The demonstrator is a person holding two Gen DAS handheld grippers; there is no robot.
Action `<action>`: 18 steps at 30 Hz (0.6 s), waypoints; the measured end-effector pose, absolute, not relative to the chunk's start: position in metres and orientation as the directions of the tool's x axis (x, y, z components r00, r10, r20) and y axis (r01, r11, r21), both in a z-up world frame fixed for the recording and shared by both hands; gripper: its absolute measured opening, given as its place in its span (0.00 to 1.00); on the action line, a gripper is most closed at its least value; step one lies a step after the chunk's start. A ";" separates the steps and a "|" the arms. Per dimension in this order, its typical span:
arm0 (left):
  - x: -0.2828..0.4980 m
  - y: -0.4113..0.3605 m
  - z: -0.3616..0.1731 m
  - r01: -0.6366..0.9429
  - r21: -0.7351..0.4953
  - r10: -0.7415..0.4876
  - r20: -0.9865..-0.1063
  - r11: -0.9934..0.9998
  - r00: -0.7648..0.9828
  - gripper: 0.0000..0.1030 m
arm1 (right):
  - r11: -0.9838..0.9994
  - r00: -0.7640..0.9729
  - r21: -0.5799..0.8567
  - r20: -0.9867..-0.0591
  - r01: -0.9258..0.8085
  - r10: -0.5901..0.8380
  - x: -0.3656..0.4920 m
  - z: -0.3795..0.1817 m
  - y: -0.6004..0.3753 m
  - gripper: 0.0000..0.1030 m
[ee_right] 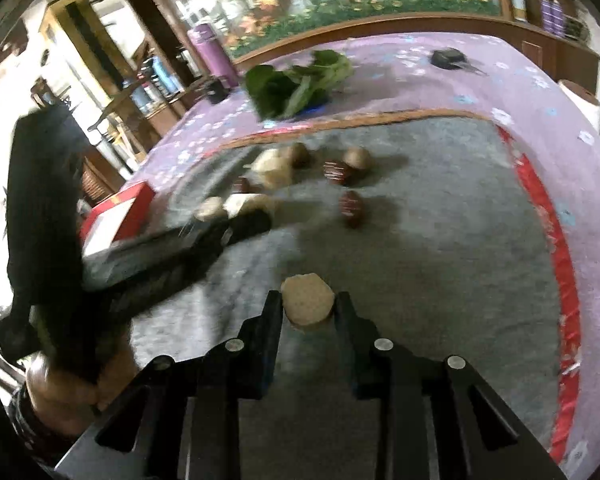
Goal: Organize fruits
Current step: 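Carry the pastry and cube into the white tray and open both grippers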
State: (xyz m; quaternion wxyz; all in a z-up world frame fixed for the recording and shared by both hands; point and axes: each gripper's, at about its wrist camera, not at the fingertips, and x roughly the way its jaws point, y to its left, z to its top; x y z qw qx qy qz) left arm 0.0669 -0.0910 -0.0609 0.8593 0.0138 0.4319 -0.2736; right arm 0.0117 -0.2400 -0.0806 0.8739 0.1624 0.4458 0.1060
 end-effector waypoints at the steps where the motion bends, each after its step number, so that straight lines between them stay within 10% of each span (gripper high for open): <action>1: 0.058 -0.080 -0.057 0.474 -0.195 -0.441 -0.754 0.859 0.488 0.12 | 0.922 0.579 0.382 -0.739 -0.060 0.344 0.012 -0.077 -0.232 0.26; 18: 0.005 0.167 -0.031 -0.040 0.048 0.062 -0.732 0.998 0.679 0.12 | 0.779 0.462 0.390 -0.641 -0.492 0.613 0.039 -0.033 0.011 0.26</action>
